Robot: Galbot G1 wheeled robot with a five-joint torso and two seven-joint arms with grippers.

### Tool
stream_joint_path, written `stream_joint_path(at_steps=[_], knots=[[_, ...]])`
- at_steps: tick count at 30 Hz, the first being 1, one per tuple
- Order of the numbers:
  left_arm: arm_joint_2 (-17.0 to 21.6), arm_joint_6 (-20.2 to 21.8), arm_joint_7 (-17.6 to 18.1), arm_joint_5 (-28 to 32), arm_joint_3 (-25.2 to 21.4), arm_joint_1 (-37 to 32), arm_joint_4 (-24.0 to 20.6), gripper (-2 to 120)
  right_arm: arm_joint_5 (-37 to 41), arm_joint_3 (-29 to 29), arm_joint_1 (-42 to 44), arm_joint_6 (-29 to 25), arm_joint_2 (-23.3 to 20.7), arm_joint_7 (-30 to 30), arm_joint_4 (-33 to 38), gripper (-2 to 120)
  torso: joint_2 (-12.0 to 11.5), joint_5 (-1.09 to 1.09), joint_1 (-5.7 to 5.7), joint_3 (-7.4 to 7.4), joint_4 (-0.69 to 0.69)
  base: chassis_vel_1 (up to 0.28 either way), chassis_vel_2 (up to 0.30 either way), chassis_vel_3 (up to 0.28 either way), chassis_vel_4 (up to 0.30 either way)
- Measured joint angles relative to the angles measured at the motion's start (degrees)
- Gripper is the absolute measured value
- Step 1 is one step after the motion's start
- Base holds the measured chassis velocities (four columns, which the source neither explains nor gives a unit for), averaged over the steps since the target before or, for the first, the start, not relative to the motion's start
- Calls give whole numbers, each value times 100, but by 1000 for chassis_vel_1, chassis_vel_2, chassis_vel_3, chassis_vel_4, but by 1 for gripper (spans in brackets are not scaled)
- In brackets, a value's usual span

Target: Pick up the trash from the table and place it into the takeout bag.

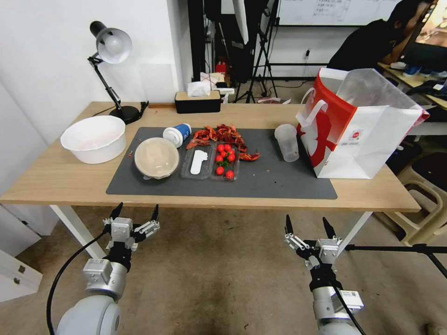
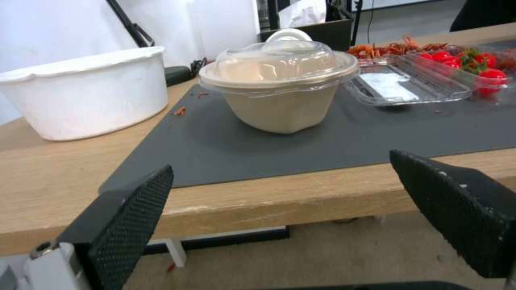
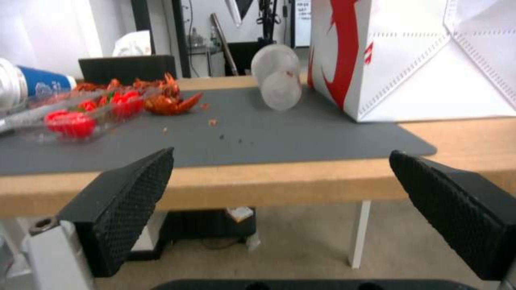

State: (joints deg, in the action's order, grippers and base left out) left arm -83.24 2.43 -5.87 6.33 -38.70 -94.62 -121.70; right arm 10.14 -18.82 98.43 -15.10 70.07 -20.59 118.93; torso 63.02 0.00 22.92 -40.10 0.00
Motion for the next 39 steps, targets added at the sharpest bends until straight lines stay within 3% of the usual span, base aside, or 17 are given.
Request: stream_joint_path(at_steps=[8, 12, 18, 23, 29, 32, 39], knots=[[-15, -12, 3, -1, -7, 2, 5, 100, 482, -75, -504, 515, -147, -238, 304, 100, 0, 0, 0, 0, 0, 0, 0, 0, 0], [-22, -14, 4, -3, -10, -14, 0, 100, 1176, -73, -1282, 1098, -336, -395, 346, 99, 0, 1, 0, -1, 1, 0, 0, 0, 0], [-23, -16, 5, -4, -10, -20, -7, 100, 1422, -64, -1535, 1261, -414, -419, 315, 99, 0, 0, 0, 0, 1, 0, 0, 0, 0], [-39, -20, 5, -8, -27, -26, -17, 100, 2389, 162, -2724, 1812, -785, -613, -248, 99, 0, 0, 0, -1, 0, 0, 0, 0, 0], [-59, -23, 7, -11, -43, -22, -14, 100, 3005, 459, -3686, 2071, -967, -802, -923, 99, 0, 1, 1, -1, 0, 0, 0, 0, 0], [-74, -58, 12, -12, -77, -34, -5, 100, 3580, 845, -4576, 2210, -1038, -910, -1485, 99, 0, -1, 0, -1, 1, 0, 0, 0, 0], [-90, -126, 23, -12, -112, -48, 21, 100, 3918, 1206, -5169, 2462, -976, -1092, -1960, 99, 0, 0, 0, -1, 0, 0, 0, 0, 0]])
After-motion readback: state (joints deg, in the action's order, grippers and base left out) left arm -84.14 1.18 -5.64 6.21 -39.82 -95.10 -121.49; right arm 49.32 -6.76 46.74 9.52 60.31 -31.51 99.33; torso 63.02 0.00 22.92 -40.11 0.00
